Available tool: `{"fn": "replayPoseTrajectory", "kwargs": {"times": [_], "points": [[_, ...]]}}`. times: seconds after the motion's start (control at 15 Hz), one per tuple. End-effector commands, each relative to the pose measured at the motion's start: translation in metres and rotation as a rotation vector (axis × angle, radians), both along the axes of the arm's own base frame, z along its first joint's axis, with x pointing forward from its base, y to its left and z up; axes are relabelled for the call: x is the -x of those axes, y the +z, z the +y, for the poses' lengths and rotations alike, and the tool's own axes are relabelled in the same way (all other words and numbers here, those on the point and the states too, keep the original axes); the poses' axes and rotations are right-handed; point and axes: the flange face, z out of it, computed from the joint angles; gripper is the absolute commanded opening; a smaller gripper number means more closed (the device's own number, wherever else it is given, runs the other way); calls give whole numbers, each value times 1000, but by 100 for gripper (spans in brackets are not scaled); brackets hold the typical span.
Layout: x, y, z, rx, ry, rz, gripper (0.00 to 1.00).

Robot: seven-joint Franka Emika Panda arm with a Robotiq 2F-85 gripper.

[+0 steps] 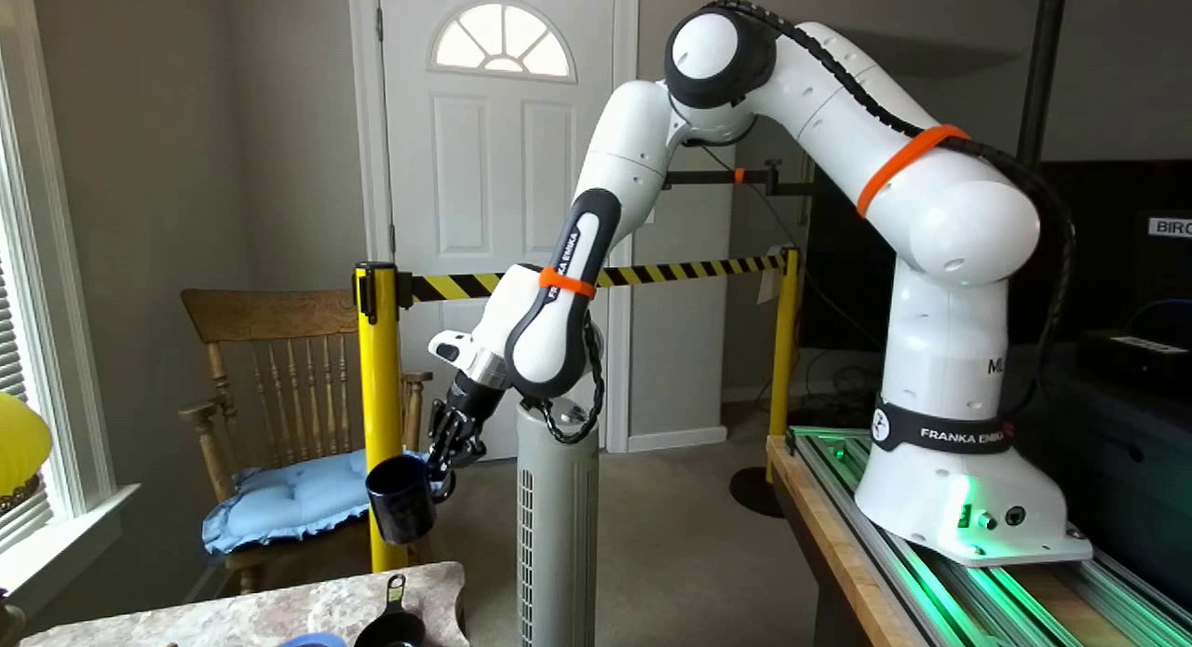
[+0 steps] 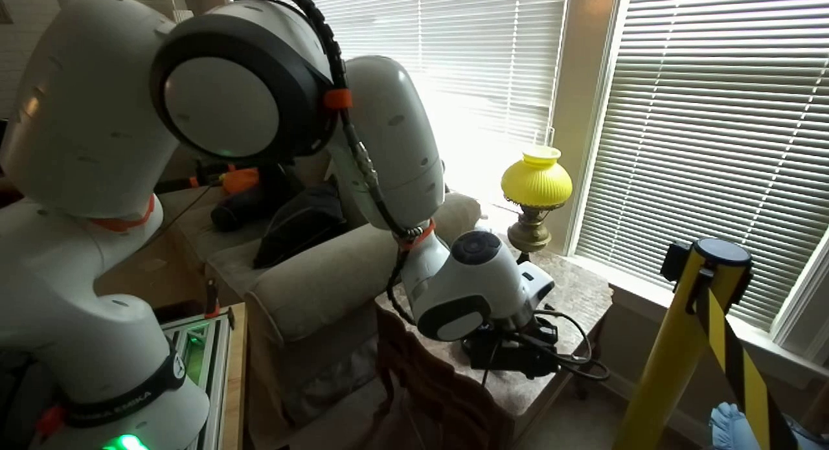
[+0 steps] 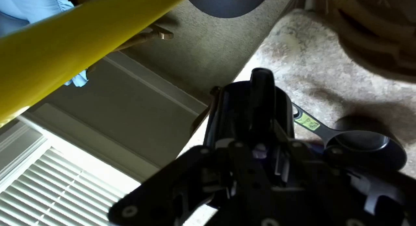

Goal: Empty the contents of the black mug into the measuring cup and place the mug back

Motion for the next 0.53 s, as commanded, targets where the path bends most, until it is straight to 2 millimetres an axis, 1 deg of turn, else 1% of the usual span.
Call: {"fn": "replayPoseTrajectory", "kwargs": {"times": [0.0, 0.07, 0.27, 0.33, 0.47], "points": [[1, 4, 4, 19, 24, 0, 5], [2, 6, 7, 22, 29, -2, 20], [4, 0, 6, 19, 26, 8, 20], [5, -1, 5, 19, 25, 11, 5], [0, 5, 17, 70, 82, 41, 5]]}}
